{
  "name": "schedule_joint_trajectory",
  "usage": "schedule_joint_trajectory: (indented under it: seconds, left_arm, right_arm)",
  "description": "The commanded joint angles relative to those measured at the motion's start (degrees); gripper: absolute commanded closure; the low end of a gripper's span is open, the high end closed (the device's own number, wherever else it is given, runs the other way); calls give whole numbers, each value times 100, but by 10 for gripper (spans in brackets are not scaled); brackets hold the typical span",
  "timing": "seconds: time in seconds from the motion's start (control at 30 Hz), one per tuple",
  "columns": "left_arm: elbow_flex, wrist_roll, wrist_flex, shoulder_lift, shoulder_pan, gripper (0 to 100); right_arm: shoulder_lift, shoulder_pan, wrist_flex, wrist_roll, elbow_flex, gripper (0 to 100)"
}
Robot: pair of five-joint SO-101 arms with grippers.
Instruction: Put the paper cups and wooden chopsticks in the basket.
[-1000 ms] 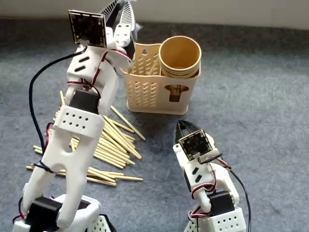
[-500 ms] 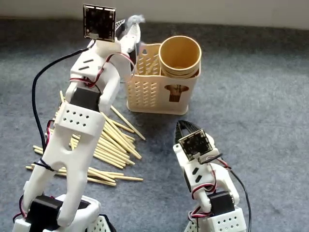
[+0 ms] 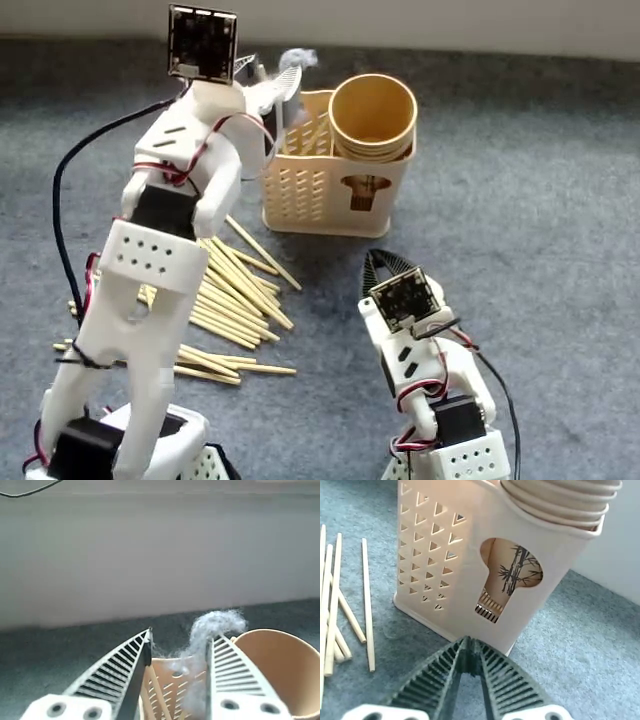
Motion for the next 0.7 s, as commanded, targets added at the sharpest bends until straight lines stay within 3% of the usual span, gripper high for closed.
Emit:
schedule_joint_trajectory:
  seconds: [0.0, 0.33, 0.53, 0.67]
  left_arm:
    - [-286, 18, 475, -646, -92, 819]
    - [857, 35, 844, -1956, -1042, 821]
    - [1710, 18, 844, -2941, -1262, 931]
    - [2202, 18, 844, -3512, -1288, 940]
  right_arm:
    - [-48, -40, -4, 62, 558, 991]
    - [-48, -13, -4, 62, 558, 991]
    - [-48, -4, 13, 62, 558, 991]
    - [-48, -4, 101, 62, 558, 991]
